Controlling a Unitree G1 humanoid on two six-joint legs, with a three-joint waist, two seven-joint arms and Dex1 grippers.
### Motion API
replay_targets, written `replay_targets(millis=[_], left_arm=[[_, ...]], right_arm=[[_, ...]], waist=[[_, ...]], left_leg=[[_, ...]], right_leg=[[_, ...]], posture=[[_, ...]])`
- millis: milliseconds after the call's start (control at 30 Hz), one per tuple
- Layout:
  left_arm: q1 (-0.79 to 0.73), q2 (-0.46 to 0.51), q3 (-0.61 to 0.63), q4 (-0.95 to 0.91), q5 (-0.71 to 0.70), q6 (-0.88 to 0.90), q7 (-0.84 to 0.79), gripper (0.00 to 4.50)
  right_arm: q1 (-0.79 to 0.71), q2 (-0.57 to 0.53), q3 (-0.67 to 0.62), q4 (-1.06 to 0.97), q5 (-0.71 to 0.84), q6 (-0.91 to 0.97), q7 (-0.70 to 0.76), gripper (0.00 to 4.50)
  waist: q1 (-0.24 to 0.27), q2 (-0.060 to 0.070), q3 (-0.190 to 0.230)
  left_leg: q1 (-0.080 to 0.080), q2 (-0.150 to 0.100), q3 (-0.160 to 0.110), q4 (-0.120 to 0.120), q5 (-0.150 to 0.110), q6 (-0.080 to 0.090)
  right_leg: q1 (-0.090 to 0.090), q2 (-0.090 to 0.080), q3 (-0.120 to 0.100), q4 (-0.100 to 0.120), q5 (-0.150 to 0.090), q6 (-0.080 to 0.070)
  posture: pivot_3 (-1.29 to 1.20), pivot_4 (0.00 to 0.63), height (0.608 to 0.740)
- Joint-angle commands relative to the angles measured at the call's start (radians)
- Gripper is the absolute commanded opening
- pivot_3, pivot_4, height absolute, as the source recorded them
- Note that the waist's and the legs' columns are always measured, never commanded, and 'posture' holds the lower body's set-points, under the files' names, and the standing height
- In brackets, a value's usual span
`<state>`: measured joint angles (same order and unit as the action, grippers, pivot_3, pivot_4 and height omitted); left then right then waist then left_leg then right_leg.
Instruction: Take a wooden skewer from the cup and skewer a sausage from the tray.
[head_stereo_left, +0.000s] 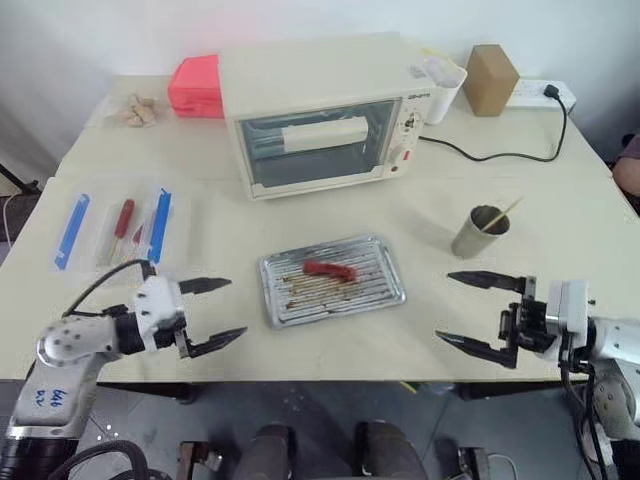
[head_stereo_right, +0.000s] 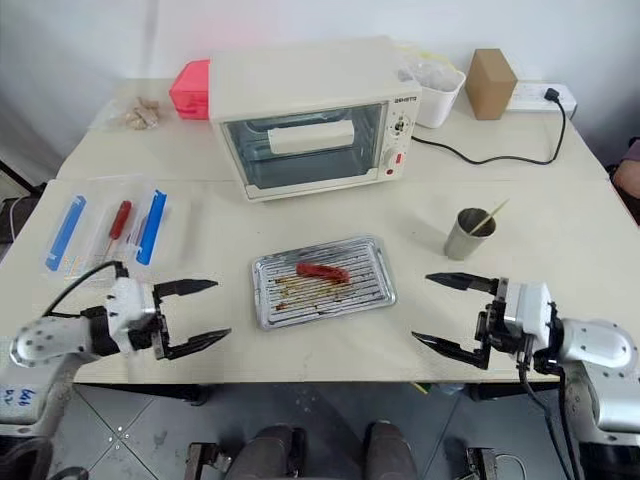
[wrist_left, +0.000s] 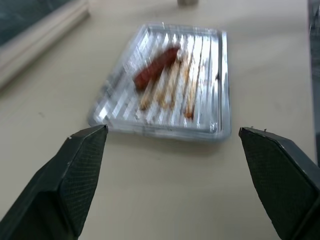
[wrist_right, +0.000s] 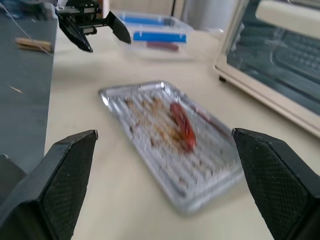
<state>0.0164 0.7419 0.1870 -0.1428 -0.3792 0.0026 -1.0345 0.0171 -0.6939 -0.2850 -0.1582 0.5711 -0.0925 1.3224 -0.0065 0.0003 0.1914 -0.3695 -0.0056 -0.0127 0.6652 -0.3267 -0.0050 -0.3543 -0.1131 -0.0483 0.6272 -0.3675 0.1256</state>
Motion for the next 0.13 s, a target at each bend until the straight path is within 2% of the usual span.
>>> replay_targets(millis=[33, 133], left_arm=[[0.027, -0.011, 0.002, 0.016, 0.055, -0.075, 0.023, 4.45], [0.023, -0.018, 0.027, 0.016, 0.021, -0.054, 0.029, 4.45]], right_arm=[[0.033, 0.006, -0.022, -0.033, -0.003, -0.052, -0.010, 4.50], [0.039, 0.008, -0.011, -0.041, -0.003, -0.057, -0.027, 4.50]], waist=[[0.003, 0.000, 0.000], [0.005, 0.000, 0.000]], left_leg=[[0.000, 0.000, 0.000, 0.000, 0.000, 0.000], [0.000, 0.000, 0.000, 0.001, 0.000, 0.000]], right_leg=[[0.000, 0.000, 0.000, 0.000, 0.000, 0.000], [0.000, -0.001, 0.000, -0.001, 0.000, 0.000]], posture=[[0.00, 0.150, 0.740], [0.00, 0.150, 0.740]])
